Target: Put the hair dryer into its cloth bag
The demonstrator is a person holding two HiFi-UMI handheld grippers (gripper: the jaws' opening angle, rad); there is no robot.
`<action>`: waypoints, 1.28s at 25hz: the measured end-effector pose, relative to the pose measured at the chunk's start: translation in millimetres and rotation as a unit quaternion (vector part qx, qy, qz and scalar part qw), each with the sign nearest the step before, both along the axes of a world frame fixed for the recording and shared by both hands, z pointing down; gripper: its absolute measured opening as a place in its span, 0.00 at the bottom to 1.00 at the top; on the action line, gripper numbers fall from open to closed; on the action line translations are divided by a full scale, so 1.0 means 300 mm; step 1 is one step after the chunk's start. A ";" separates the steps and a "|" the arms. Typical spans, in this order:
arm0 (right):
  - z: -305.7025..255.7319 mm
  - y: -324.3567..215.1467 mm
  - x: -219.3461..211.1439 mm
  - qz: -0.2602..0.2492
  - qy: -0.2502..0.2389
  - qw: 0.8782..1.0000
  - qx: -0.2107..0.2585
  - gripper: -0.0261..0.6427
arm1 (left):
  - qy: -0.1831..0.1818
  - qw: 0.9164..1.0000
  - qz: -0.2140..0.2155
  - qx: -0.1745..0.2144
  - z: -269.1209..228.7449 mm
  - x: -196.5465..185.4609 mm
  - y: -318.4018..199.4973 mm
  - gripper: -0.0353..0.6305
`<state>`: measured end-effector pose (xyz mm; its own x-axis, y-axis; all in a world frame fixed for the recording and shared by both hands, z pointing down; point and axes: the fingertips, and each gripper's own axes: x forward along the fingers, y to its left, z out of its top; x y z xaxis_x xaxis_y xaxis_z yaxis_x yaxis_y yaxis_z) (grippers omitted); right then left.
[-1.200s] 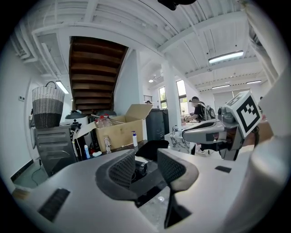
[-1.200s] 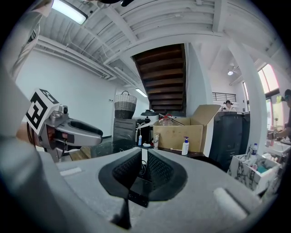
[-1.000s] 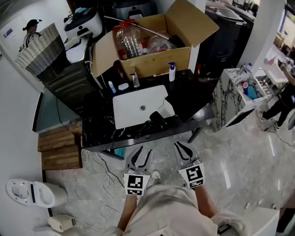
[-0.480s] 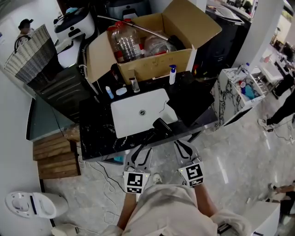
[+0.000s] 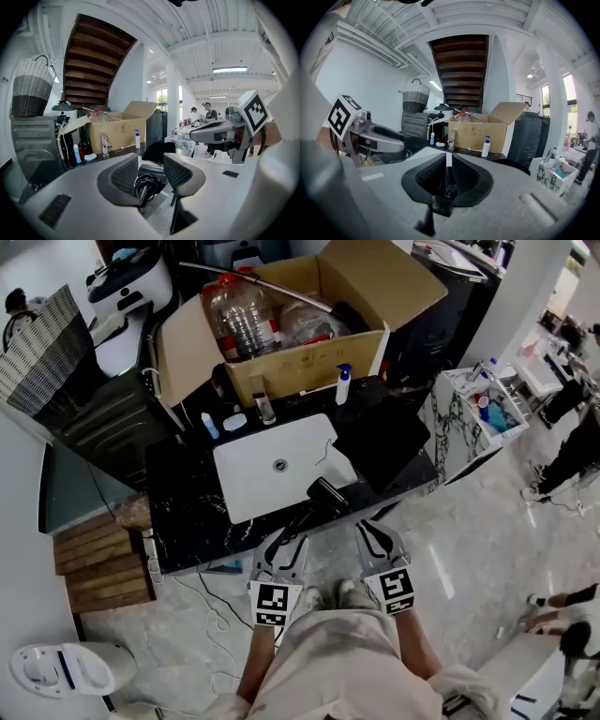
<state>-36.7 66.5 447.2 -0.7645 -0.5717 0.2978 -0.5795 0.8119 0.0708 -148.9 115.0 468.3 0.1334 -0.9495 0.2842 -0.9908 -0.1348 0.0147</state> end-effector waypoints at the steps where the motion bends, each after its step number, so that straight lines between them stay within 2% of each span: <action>1: 0.006 0.000 -0.002 0.001 0.002 1.000 -0.001 0.07 | 0.002 1.000 0.001 -0.002 0.009 -0.001 -0.001 0.31; 8: 0.034 -0.006 -0.008 -0.002 0.012 1.000 -0.008 0.07 | 0.007 1.000 0.008 -0.019 0.058 0.005 -0.012 0.33; 17: 0.079 -0.067 -0.055 -0.026 0.020 0.999 -0.018 0.07 | 0.002 0.999 -0.008 -0.042 0.101 -0.036 -0.047 0.35; 32: 0.213 -0.193 -0.119 -0.105 0.045 0.991 -0.077 0.07 | -0.020 0.993 0.001 -0.116 0.252 -0.030 -0.201 0.40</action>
<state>-72.4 8.5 511.1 -0.8288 -0.3454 0.4402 -0.3933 0.9192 -0.0192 -157.8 54.7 543.8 0.1199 -0.8572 0.5008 -0.9909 -0.1348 0.0065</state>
